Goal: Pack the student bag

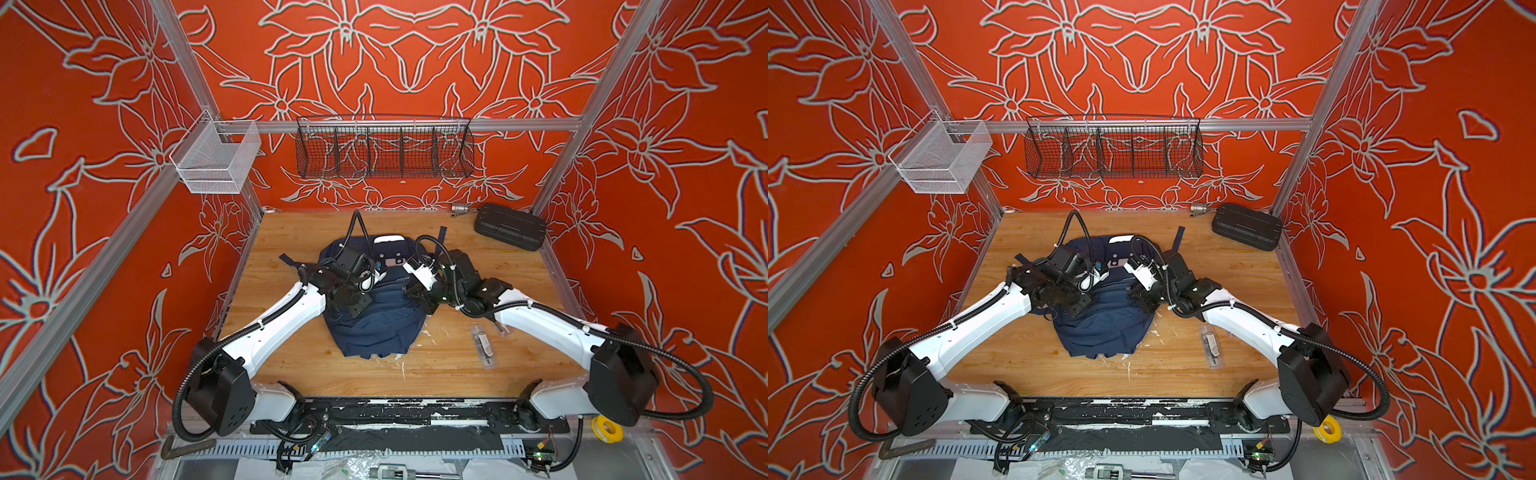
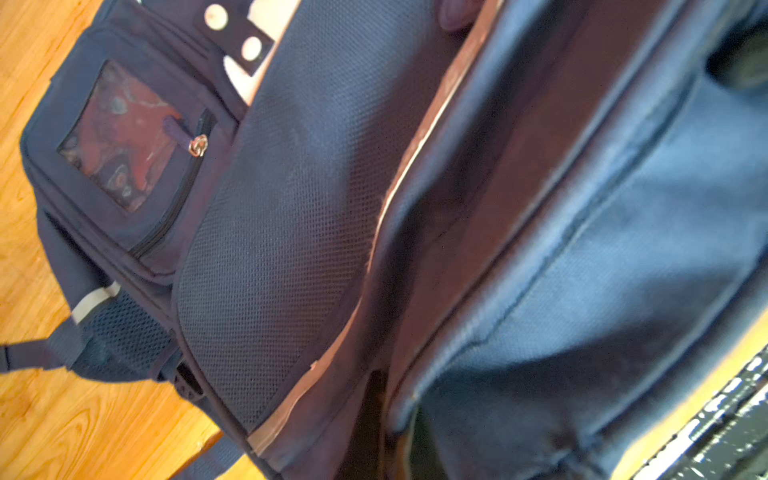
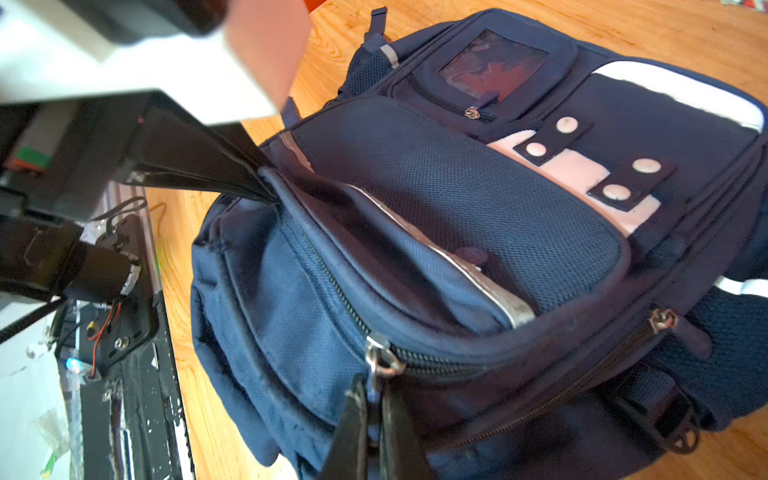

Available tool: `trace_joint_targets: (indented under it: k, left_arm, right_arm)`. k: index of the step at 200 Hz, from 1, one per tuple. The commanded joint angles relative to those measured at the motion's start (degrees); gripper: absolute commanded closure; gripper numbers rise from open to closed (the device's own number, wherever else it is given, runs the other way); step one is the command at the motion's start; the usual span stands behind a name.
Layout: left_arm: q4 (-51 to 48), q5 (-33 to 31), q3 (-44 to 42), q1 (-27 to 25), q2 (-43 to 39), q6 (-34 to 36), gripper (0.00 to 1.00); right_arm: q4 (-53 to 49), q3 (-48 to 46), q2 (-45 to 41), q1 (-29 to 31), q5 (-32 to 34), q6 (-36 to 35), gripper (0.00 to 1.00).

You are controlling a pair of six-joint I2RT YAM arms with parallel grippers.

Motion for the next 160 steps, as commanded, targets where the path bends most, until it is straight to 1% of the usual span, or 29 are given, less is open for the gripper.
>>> trace_joint_targets:
  k: [1, 16, 39, 62, 78, 98, 108, 125, 145, 160]
  left_arm:
    - [3.5, 4.1, 5.0, -0.4, 0.1, -4.2, 1.0]
    - [0.4, 5.2, 6.3, -0.5, -0.1, -6.6, 1.0]
    - [-1.9, 7.7, 6.2, -0.9, -1.2, -13.4, 1.0]
    - [-0.6, 9.9, 4.7, -2.7, -1.6, -22.1, 1.0]
    - [1.9, 11.7, 4.3, -4.2, -0.1, -26.4, 1.0]
    - [3.5, 12.0, 6.5, -4.3, 3.9, -29.4, 1.0]
    - [3.7, 11.8, 8.8, -4.3, 6.2, -29.9, 1.0]
    - [3.8, 12.0, 13.4, -4.0, 9.8, -31.1, 1.0]
    - [3.6, 14.4, 17.6, -2.9, 13.1, -33.5, 1.0]
    - [3.7, 16.2, 19.2, -2.4, 14.3, -35.8, 1.0]
  right_arm:
    - [5.8, 1.3, 0.2, 1.4, -1.3, 3.4, 1.0]
    - [5.1, 2.3, 1.2, -0.4, -2.2, 3.3, 1.0]
    - [4.2, 3.4, 2.3, -3.9, -4.1, 1.2, 1.0]
    - [1.1, 6.5, 4.3, -7.1, -6.8, -2.7, 1.0]
    - [-2.5, 9.7, 5.8, -8.7, -8.4, -6.8, 1.0]
    - [-8.6, 13.5, 7.2, -8.7, -10.0, -13.9, 1.0]
    - [-11.9, 15.0, 7.8, -8.8, -10.2, -16.1, 1.0]
    - [-13.2, 14.4, 7.2, -8.4, -10.7, -16.4, 1.0]
    - [-9.4, 10.0, 3.9, -6.5, -10.1, -16.1, 1.0]
    - [-6.6, 7.1, 2.2, -5.2, -9.2, -14.9, 1.0]
